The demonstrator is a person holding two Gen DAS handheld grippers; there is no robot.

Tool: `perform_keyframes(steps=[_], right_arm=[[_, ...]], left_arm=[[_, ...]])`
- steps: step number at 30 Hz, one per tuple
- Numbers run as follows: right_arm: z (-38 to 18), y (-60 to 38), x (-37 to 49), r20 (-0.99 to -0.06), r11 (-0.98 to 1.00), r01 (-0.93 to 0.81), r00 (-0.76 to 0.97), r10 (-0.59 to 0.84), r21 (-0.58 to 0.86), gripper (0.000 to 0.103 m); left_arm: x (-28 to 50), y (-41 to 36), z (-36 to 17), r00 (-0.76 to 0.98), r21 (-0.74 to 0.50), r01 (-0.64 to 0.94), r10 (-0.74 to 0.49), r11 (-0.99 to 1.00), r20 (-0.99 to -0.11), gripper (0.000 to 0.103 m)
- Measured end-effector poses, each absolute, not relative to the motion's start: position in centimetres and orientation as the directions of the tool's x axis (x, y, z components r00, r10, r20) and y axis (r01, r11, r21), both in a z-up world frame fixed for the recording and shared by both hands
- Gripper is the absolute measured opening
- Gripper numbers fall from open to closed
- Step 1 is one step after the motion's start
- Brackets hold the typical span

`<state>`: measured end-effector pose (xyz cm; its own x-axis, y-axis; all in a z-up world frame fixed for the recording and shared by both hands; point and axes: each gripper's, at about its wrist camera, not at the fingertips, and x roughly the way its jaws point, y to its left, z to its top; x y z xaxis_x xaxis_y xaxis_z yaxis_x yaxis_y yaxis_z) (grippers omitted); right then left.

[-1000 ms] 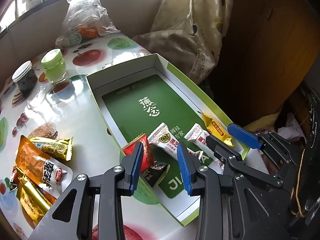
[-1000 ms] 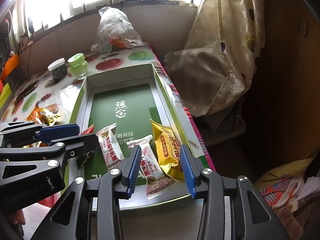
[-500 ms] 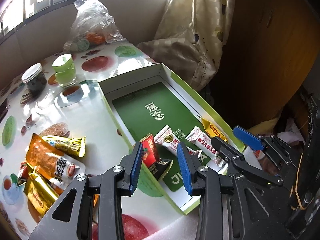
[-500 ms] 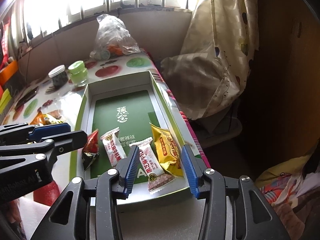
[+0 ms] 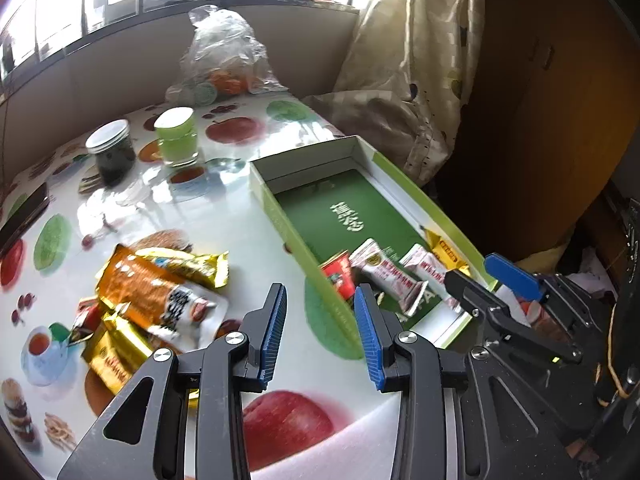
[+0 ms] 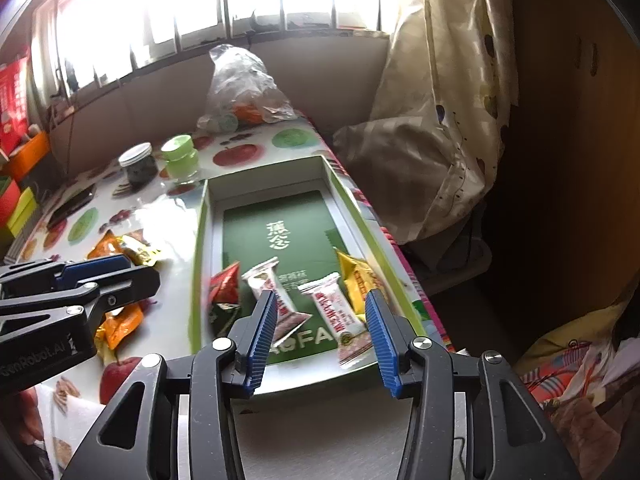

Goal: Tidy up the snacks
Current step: 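Move both open tools back to the snack pile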

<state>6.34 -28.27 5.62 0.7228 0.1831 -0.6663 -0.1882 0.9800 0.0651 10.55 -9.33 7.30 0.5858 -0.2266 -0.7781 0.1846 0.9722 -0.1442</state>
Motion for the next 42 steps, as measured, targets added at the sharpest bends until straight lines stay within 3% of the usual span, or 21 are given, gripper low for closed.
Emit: perform_keyframes(steps=[42], right_arm=[[3.5,-14.9,4.6,-0.716,0.861,-0.502,0.57,0.402,0.084,0.046]], left_arm=[[5.4,4.7,2.9,0.557,-0.195,-0.124,-0.094,0.973,-0.825,0.037]])
